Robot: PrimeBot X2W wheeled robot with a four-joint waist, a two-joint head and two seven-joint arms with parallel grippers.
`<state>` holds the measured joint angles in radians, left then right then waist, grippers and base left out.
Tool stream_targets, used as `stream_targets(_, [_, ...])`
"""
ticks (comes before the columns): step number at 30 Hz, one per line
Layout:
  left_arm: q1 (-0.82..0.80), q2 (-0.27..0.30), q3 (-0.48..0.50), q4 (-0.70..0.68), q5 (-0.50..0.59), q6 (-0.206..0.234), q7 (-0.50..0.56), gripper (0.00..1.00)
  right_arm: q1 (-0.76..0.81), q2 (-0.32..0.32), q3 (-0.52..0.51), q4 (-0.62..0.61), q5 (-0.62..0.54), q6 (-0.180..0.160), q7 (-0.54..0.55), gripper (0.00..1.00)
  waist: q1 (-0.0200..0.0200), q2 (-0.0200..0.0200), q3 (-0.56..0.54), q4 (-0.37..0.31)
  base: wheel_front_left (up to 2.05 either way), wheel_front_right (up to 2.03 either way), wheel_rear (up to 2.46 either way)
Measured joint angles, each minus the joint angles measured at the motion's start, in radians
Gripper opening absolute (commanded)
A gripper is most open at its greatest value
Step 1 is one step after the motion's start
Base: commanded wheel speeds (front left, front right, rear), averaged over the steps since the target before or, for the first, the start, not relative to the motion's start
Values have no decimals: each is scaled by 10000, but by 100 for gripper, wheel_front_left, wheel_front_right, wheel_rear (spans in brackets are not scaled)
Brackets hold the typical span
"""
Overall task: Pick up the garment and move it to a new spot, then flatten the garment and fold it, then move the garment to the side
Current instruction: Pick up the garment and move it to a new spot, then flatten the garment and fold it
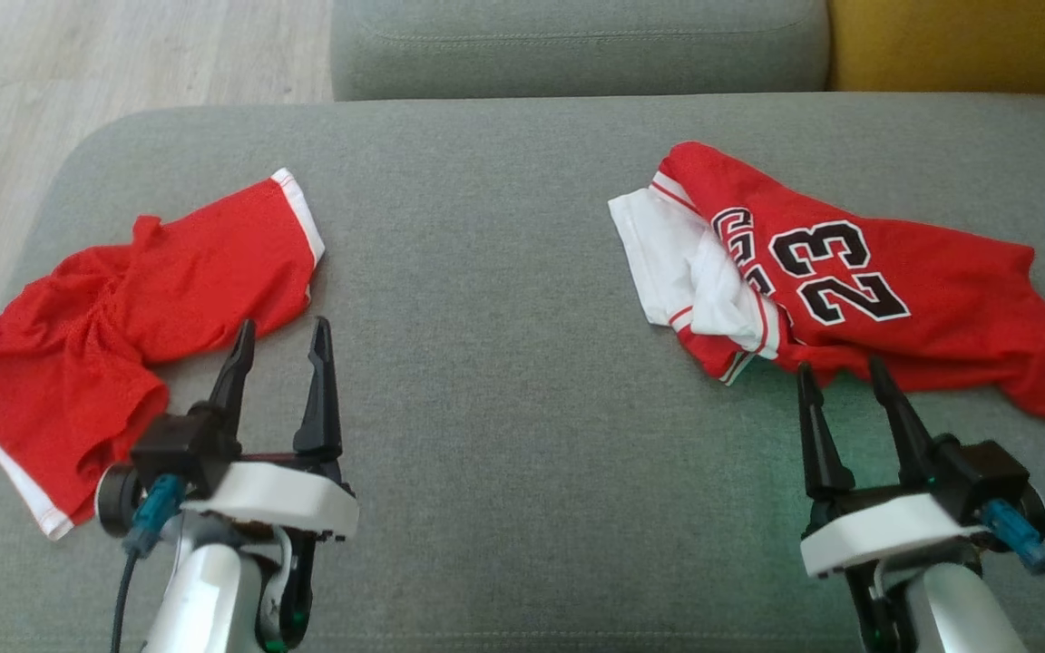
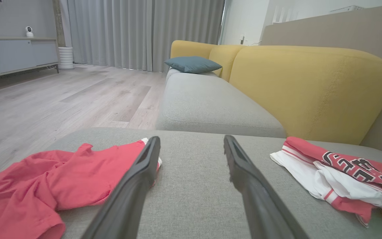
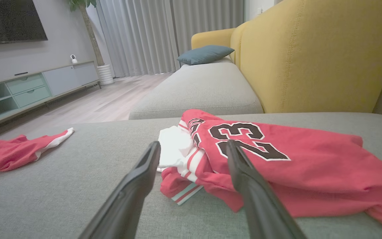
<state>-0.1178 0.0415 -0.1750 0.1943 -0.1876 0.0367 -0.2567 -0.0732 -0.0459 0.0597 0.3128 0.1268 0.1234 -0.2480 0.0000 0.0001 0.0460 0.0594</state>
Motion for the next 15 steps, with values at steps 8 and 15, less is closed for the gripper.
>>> stream_targets(8, [104, 4, 186, -121, 0, -25, 0, 100, 5, -2, 19, -245, 19, 0, 0, 100, 0, 0, 135, 174, 0, 0, 0])
stream_targets(15, [84, 0, -130, -109, -2, -31, 0, 100, -1040, -8, 44, 846, -217, 0, 226, 100, 0, 0, 526, 655, 0, 0, 0])
